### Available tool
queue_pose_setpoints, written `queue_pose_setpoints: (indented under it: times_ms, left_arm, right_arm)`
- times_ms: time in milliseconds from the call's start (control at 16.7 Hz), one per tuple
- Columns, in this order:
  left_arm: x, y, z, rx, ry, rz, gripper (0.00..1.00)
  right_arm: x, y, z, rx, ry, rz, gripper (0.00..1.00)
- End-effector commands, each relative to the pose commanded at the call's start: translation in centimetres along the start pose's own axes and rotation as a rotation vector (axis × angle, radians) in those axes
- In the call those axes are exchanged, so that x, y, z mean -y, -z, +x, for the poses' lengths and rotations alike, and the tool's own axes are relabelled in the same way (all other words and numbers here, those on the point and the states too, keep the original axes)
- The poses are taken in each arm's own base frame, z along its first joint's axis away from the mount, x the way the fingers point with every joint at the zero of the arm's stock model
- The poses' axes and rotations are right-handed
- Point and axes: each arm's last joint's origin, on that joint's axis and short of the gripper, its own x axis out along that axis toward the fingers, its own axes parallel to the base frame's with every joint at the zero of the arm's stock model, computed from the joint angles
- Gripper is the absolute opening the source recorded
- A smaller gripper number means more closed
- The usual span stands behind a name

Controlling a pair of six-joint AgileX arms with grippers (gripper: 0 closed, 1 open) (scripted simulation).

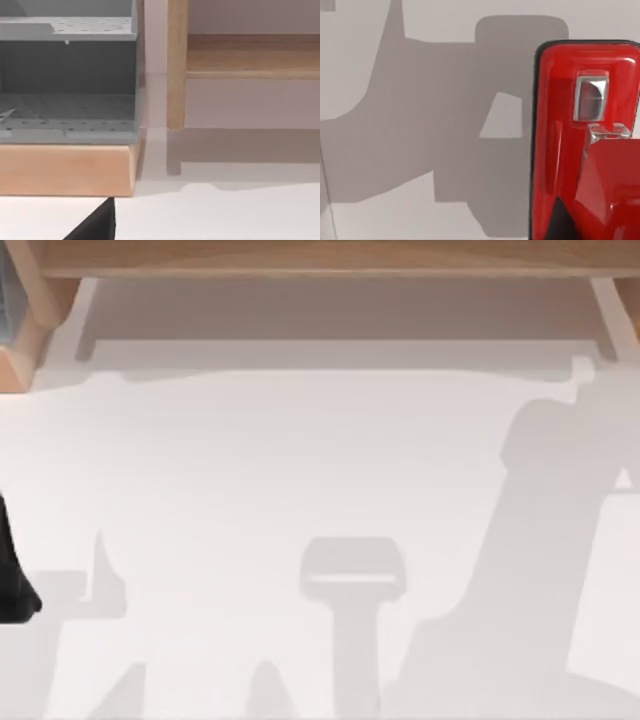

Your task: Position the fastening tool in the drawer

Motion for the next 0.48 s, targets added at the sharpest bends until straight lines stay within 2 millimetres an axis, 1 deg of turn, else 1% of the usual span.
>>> queue_pose_setpoints:
  times_ms: [180,240,480]
  left_arm:
    - [0.0,0.0,0.0,0.000,0.000,0.000,1.00]
    - [0.0,0.0,0.0,0.000,0.000,0.000,1.00]
    - [0.0,0.0,0.0,0.000,0.000,0.000,1.00]
  right_arm:
    - [-0.2,-0.1,-0.1,0.005,0.000,-0.003,0.00]
    - [-0.1,0.0,-0.6,0.024,-0.005,0.000,0.00]
    - [0.9,0.9,-4.3,0.136,-0.043,0.007,0.00]
